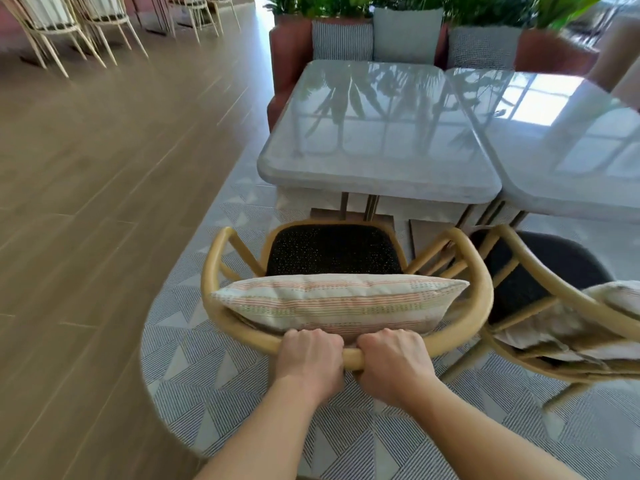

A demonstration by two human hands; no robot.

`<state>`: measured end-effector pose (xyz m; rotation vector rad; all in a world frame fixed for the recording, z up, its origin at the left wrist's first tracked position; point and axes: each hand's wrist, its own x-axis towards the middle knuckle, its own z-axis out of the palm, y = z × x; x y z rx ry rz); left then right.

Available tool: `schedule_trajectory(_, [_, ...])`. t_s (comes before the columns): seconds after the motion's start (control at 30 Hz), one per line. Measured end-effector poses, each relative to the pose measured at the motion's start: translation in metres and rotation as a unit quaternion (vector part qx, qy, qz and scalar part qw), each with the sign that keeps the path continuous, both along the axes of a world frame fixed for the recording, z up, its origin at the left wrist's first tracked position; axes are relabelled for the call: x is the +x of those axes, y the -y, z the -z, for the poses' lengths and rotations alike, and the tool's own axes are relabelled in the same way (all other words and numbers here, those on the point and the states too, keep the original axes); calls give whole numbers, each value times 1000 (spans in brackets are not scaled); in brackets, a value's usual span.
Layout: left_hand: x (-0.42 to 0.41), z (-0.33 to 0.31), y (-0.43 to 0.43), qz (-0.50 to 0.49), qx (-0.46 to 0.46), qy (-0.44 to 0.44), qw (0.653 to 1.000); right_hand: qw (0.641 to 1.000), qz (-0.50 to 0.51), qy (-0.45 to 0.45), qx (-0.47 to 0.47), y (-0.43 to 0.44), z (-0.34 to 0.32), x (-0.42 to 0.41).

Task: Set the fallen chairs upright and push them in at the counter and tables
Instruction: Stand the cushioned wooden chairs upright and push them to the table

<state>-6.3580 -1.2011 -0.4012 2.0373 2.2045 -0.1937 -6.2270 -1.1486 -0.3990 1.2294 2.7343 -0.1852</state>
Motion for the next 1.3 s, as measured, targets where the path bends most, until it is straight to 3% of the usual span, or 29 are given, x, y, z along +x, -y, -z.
schedule_trajectory(0.43, [-2, 8, 8, 34, 8, -3, 999, 1000, 4, 1, -5, 8, 0, 2])
schedule_trajectory(0.8, [-1, 16, 37, 59, 4, -36, 998, 996, 29, -80, -17, 47, 13, 12])
schedule_trajectory(1.3, [-29, 11, 1, 87, 7, -50, 995, 994, 78, -81, 2, 25, 8, -15])
